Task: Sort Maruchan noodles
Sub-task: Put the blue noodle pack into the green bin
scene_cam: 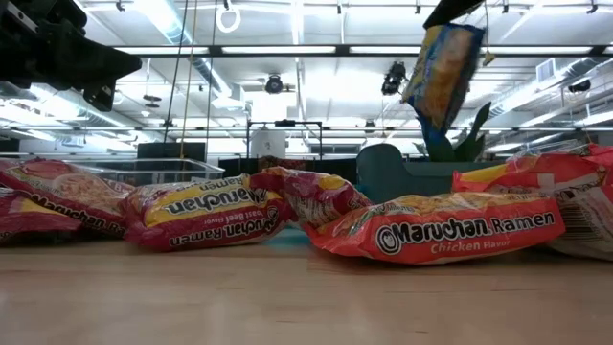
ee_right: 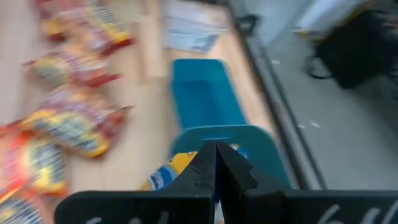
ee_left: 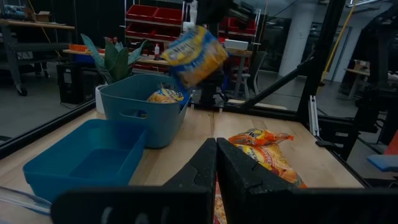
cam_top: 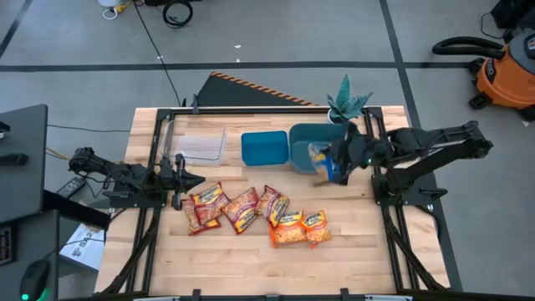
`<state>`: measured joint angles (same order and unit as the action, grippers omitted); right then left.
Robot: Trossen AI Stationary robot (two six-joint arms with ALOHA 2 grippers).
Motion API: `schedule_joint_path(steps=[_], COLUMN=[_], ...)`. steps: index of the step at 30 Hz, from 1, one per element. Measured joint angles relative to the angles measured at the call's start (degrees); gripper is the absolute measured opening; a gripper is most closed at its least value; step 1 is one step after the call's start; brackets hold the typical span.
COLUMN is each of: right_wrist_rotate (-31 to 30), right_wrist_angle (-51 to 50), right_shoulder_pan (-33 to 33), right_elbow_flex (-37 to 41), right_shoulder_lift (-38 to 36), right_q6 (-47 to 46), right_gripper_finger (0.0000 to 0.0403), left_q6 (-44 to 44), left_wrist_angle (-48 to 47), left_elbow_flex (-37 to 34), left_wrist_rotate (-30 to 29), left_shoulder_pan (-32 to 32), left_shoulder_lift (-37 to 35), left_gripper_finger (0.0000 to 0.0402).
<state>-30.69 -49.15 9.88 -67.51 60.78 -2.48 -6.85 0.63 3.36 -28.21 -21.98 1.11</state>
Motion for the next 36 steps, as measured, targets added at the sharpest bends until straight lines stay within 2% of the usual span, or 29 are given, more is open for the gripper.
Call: schedule_joint_path(steps=[6, 13, 17, 22, 25, 30, 36], right_wrist_rotate=[-1.46, 4.33, 6.50, 14.99, 17.89, 19.44, 19.46], right_wrist_angle=[3.98, 17.30, 21.31, 16.35, 14.60, 12.58, 7.16], right_shoulder_pan=[-6.16, -14.41, -19.67, -27.82, -31.66, -34.96, -36.73], right_elbow_flex=[0.60, 5.79, 6.57, 12.43, 16.79, 20.35, 19.12], right_shoulder_lift=[1.06, 6.29, 7.91, 8.42, 8.38, 8.35, 8.32], right_q6=[2.27, 7.65, 10.23, 7.52, 5.69, 5.11, 6.58], right_gripper_finger=[0.0008, 0.0008, 0.0009, 0.0009, 0.0009, 0.0016, 0.0054], left_q6=[-0.02, 0.00, 0.00, -0.01, -0.01, -0.02, 0.00], left_wrist_angle=[-0.01, -0.01, -0.03, 0.03, 0.00, -0.01, 0.01], left_elbow_flex=[0.00, 0.00, 0.00, 0.00, 0.00, 0.00, 0.00], left_wrist_rotate=[0.00, 0.02, 0.00, 0.00, 0.00, 0.00, 0.00], left_shoulder_pan=[0.00, -0.02, -0.01, -0.01, -0.01, -0.01, -0.01], left_shoulder_lift=[-0.01, -0.01, 0.01, 0.00, 0.01, -0.01, 0.00], left_gripper_finger=[0.0016, 0.0016, 0.0016, 0.0016, 0.0016, 0.0016, 0.0016])
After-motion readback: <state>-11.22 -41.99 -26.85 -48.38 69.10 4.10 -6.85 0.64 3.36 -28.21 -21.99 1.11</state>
